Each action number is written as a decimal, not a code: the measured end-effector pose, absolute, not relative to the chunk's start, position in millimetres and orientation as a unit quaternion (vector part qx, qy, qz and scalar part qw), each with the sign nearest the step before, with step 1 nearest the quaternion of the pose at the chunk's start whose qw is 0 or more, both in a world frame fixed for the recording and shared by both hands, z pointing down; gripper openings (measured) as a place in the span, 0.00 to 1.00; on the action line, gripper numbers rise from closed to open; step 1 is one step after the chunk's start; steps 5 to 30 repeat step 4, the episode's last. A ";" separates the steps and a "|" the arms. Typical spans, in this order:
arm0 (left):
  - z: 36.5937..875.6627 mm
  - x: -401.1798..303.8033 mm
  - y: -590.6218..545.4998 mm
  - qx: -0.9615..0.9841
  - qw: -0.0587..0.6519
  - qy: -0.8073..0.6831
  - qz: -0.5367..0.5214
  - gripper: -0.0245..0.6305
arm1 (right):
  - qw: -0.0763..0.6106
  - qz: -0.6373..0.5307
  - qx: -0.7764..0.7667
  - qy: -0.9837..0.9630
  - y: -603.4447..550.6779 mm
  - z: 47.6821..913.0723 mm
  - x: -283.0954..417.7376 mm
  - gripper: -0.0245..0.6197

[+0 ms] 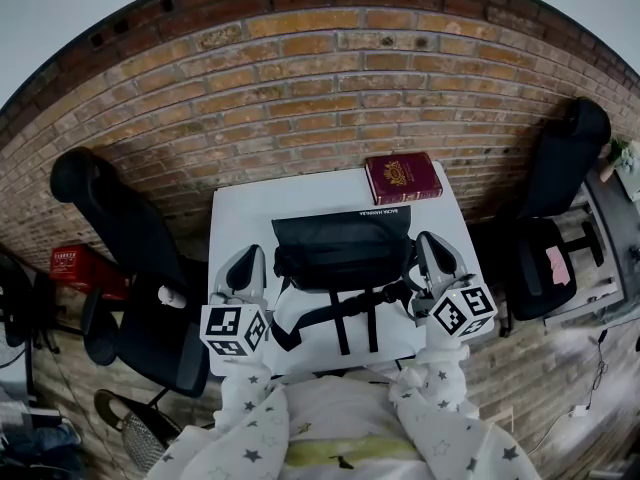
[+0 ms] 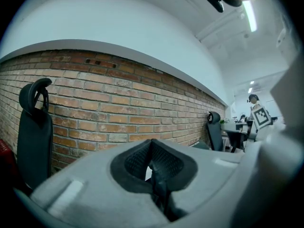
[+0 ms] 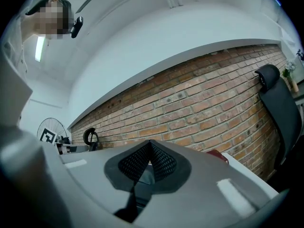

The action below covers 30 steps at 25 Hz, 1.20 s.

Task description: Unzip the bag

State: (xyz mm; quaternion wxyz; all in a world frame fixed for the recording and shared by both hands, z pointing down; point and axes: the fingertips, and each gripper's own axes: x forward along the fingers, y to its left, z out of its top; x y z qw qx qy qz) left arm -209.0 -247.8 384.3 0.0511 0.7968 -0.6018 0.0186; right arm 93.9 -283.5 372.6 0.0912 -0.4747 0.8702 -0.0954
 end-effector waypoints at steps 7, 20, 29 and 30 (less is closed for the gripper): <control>385.1 -210.3 -248.9 0.795 0.050 -0.604 0.022 0.04 | 0.084 -0.098 -0.481 0.867 -285.1 374.9 95.6 0.05; 385.1 -210.3 -248.9 0.795 0.050 -0.604 0.022 0.04 | 0.084 -0.098 -0.481 0.867 -285.1 374.9 95.6 0.05; 385.1 -210.3 -248.9 0.795 0.050 -0.604 0.022 0.04 | 0.084 -0.098 -0.481 0.867 -285.1 374.9 95.6 0.05; 385.1 -210.3 -248.9 0.795 0.050 -0.604 0.022 0.04 | 0.084 -0.098 -0.481 0.867 -285.1 374.9 95.6 0.05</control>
